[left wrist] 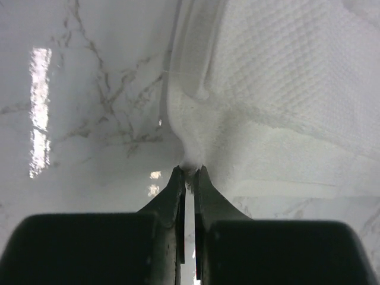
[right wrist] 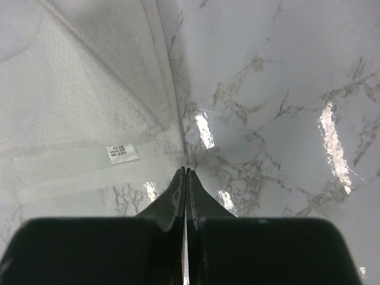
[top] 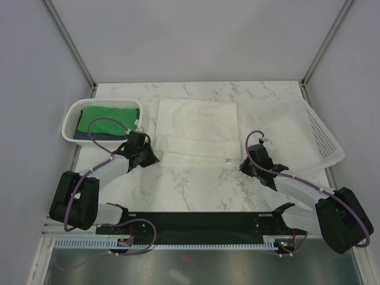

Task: Fold and stack the towels
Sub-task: Fold the towel

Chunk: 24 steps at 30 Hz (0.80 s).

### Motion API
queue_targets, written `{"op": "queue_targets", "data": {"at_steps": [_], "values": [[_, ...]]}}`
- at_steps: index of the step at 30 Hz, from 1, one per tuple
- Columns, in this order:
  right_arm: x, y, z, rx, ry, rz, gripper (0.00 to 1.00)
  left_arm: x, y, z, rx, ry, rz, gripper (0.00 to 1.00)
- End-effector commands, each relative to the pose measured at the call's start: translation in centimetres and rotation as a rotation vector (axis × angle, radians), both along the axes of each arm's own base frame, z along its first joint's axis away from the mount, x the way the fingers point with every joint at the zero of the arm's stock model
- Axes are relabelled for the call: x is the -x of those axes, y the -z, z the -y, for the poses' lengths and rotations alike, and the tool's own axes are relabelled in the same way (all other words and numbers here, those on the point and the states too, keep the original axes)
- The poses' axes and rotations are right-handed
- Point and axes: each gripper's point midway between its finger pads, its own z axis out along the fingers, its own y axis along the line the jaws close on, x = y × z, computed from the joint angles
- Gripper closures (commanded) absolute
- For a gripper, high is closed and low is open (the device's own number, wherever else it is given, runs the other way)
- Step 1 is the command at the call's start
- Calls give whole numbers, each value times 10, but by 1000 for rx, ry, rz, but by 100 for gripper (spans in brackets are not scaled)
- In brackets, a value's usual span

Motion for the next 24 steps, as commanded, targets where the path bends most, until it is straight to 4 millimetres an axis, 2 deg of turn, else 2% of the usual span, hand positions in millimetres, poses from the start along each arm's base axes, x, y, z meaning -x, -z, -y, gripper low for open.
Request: {"op": "queue_targets", "data": {"at_steps": [1,2,3,4,6,7,10,11,13,14,15,16,17,18,19,21,22,23,24], "values": [[8,-7,9,73,-48,-9,100,24,-6,18,94,19,-54,83],[8,-8,10,78,-50,-7,97,25,-8,18,98,15,-51,74],[7,-13,10,93,-76,10,88,24,-16,18,105,9,-27,59],[9,-14,11,108,-90,7,69,26,-18,16,96,4,-30,55],[-1,-36,11,139,-125,60,54,13,-41,13,78,4,37,52],[-7,-52,8,138,-137,87,50,5,-60,14,76,9,67,51],[-19,-87,0,136,-213,159,42,-11,-92,14,48,40,140,45],[-29,-110,-8,112,-237,205,41,-23,-111,14,28,61,191,43],[-46,-119,-2,142,-241,228,39,-39,-125,15,1,82,228,39],[-58,-130,-3,141,-247,250,39,-45,-122,13,-30,95,222,39],[-63,-118,-12,113,-312,205,40,-50,-121,13,-32,91,214,39],[-78,-126,-10,83,-325,215,39,-59,-109,11,-43,82,175,39],[-85,-123,-13,83,-389,203,39,-63,-104,10,-47,75,160,39],[-90,-102,-18,70,-444,133,37,-67,-99,7,-52,67,144,39],[-94,-108,-29,17,-518,132,36,-73,-94,1,-56,48,128,39],[-98,-89,-28,26,-589,88,34,-79,-80,-5,-66,29,88,39],[-100,-91,-32,6,-622,94,34,-83,-80,-7,-66,22,88,39],[-101,-80,-34,1,-651,71,34,-85,-73,-7,-70,24,69,39],[-101,-78,-36,-14,-663,65,33,-87,-71,-7,-72,23,61,39]]}}
